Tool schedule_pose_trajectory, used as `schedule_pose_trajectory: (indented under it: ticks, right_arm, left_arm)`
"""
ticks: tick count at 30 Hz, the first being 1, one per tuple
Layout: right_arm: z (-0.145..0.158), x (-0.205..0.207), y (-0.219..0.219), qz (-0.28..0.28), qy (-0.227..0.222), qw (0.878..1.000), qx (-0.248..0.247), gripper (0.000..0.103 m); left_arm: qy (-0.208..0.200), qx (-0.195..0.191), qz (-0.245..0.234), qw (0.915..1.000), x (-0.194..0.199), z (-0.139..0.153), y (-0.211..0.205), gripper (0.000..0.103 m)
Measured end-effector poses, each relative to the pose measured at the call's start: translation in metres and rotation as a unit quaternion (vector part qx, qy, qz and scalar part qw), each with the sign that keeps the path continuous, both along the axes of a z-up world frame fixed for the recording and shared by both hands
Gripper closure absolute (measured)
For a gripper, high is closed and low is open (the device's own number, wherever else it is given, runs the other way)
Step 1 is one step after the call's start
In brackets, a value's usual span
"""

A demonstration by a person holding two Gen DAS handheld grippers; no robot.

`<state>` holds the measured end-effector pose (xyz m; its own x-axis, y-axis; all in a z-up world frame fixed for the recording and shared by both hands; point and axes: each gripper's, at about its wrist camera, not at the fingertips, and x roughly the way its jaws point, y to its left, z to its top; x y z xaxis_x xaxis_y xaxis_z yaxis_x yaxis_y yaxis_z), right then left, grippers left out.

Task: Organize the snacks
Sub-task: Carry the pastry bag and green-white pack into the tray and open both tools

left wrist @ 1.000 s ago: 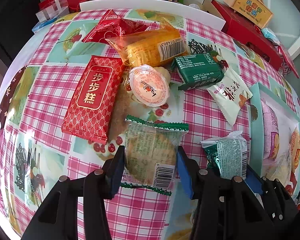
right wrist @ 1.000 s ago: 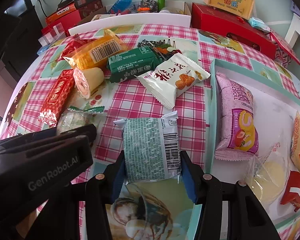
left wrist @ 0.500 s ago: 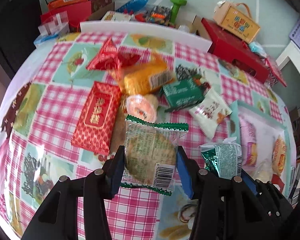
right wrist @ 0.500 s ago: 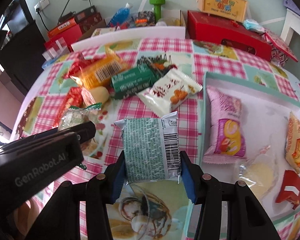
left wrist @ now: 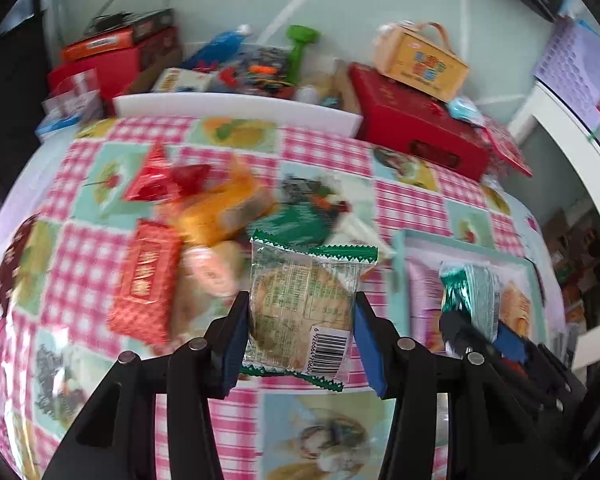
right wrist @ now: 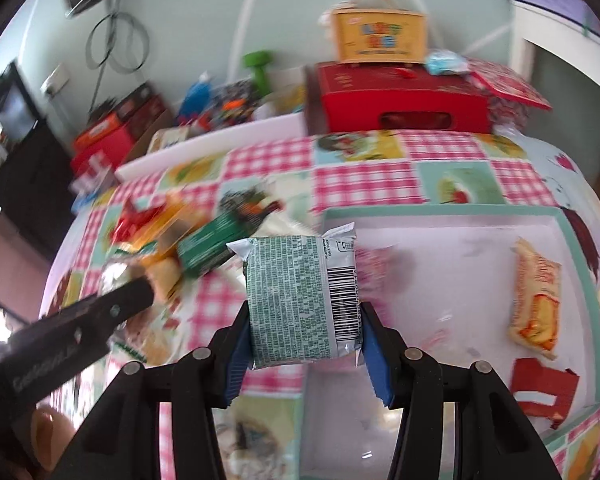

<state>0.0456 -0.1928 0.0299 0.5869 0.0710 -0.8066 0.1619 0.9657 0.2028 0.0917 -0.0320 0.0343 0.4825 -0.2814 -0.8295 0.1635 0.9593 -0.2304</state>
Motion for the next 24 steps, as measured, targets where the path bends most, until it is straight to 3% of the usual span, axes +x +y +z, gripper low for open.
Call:
schedule_pose_trajectory:
  ticks: [3,11,18,24]
  right_arm:
    - [0.0,-0.003,-0.034,-0.044,-0.002,0.999,-0.003,0.05]
    - [-0.004,-0.017,-0.119,-0.16,0.0,0.987,0.019,0.05]
    - [-0.008,-0.02,-0.141,-0.183,0.0,0.983,0.03,0.05]
    - [-0.014,-0.02,-0.147,-0.197,0.013,0.98,0.018,0.05]
  left_arm:
    - [0.0,-0.012,-0.031,0.9995,0.005,0.002,-0.024,0.052]
    - [-0.028,0.008,-0.098,0.9947,0.01,0.007,-0.095,0.052]
    - [-0.034,0.018,-0.155,0.9873,0.01,-0.01,-0.147,0.052]
    - [-0.028,0.023,-0.168,0.9852,0.011,-0.022,-0.163,0.052]
